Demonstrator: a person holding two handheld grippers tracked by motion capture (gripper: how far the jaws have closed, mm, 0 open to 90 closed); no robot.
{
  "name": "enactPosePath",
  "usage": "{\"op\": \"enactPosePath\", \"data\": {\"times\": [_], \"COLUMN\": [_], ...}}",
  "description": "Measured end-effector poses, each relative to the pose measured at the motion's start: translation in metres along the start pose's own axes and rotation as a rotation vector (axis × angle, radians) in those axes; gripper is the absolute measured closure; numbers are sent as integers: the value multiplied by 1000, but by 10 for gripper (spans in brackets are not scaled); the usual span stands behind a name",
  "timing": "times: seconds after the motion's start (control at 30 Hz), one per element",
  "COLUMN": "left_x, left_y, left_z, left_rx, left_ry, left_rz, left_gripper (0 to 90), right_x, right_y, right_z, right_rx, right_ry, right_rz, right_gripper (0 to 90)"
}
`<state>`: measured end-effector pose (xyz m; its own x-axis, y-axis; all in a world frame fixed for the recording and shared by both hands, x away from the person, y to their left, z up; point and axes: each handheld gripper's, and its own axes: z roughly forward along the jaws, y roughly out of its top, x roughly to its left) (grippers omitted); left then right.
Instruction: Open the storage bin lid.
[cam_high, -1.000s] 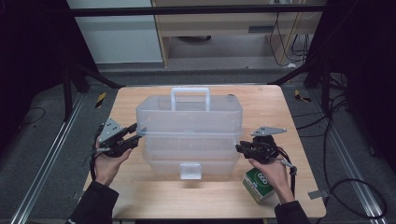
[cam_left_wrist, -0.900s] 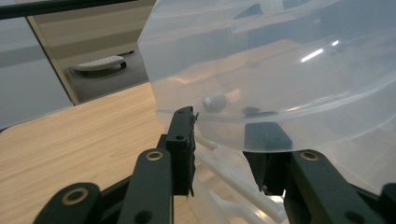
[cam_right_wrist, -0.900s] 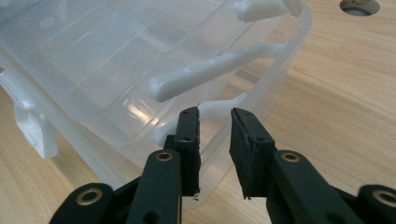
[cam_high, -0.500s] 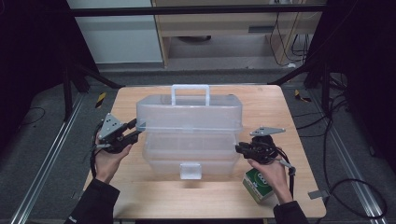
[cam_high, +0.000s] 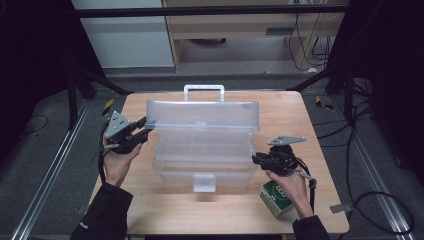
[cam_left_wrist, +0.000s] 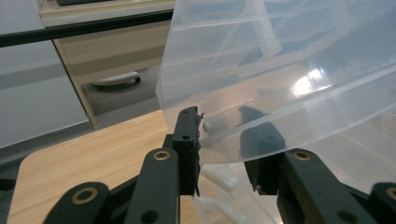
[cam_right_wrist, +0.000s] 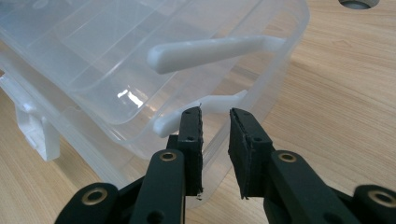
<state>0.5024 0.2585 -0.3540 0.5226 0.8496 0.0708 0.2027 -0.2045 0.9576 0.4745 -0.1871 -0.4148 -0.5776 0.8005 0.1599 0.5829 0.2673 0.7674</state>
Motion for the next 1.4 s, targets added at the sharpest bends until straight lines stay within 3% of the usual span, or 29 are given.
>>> {"op": "enactPosePath", "data": {"times": [0.17, 0.5, 0.83, 1.23, 1.4], "left_x": [3, 6, 11, 16, 18], "left_y": [7, 19, 31, 40, 46], "left_z": [5, 13, 24, 36, 43], "left_rx": [-10, -11, 25, 21, 41], "left_ry": [8, 43, 70, 89, 107], "left_rz": [-24, -12, -10, -34, -23], "left_gripper": [690, 708, 755, 765, 766], "right_x": [0, 2, 3, 3, 3], "right_y": [0, 0, 0, 1, 1], "right_z": [0, 0, 0, 0, 0], "right_rx": [2, 2, 3, 7, 9], "right_ry": [-5, -11, -15, -18, -18], "right_rz": [0, -3, -9, -10, -10], "right_gripper": [748, 749, 749, 749, 749]}}
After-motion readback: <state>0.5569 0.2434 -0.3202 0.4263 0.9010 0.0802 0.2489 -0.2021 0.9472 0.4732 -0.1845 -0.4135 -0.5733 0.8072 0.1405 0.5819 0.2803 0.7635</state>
